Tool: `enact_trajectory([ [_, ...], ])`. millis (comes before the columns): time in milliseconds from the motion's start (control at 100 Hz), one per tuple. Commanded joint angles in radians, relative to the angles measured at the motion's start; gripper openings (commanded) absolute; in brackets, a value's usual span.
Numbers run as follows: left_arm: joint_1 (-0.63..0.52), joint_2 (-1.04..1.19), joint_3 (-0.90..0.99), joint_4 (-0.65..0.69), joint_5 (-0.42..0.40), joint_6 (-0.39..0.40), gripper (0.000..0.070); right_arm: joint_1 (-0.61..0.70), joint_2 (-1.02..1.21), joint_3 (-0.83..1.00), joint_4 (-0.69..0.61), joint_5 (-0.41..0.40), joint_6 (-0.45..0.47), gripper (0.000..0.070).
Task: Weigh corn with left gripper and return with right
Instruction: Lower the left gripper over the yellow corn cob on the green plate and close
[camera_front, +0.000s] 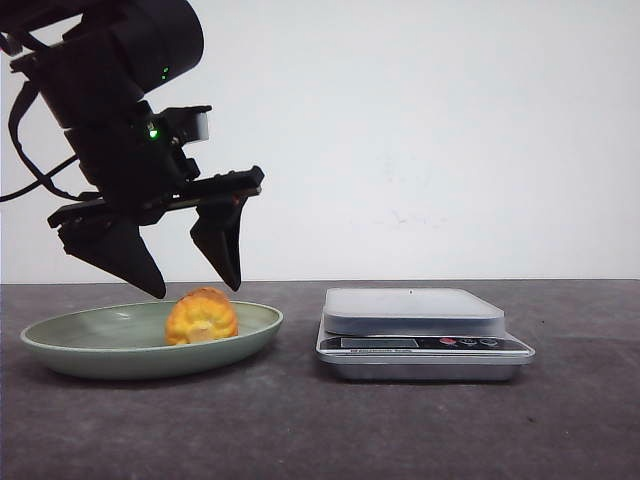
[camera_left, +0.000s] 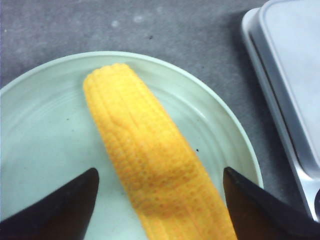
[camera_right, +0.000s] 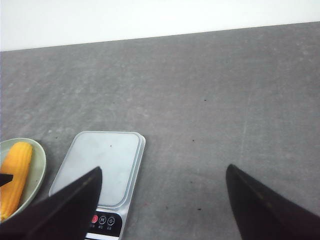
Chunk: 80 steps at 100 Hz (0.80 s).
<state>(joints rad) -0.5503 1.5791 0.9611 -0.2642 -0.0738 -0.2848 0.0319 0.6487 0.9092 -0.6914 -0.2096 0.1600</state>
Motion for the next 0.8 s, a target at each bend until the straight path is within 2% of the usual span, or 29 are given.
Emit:
enact_trajectory([
  [0, -0.007, 0.018, 0.013, 0.001, -0.003, -0.009, 0.0475, 0.002, 0.003, 0.011, 0.009, 0.000, -0.012, 0.0499],
  [660, -0.040, 0.068, 0.013, -0.036, 0.002, -0.050, 0.0466, 0.002, 0.003, 0.011, -0.006, 0.000, -0.011, 0.0498],
  [690, -0.041, 0.069, 0.013, -0.035, 0.002, -0.050, 0.0446, 0.002, 0.003, 0.011, -0.009, 0.000, -0.011, 0.0498],
  [720, -0.042, 0.069, 0.013, -0.035, 0.001, -0.051, 0.0398, 0.002, 0.003, 0.011, -0.010, 0.000, -0.011, 0.0498],
  [790, -0.042, 0.069, 0.013, -0.034, 0.002, -0.051, 0.0206, 0.002, 0.003, 0.011, -0.013, 0.000, -0.012, 0.0498],
])
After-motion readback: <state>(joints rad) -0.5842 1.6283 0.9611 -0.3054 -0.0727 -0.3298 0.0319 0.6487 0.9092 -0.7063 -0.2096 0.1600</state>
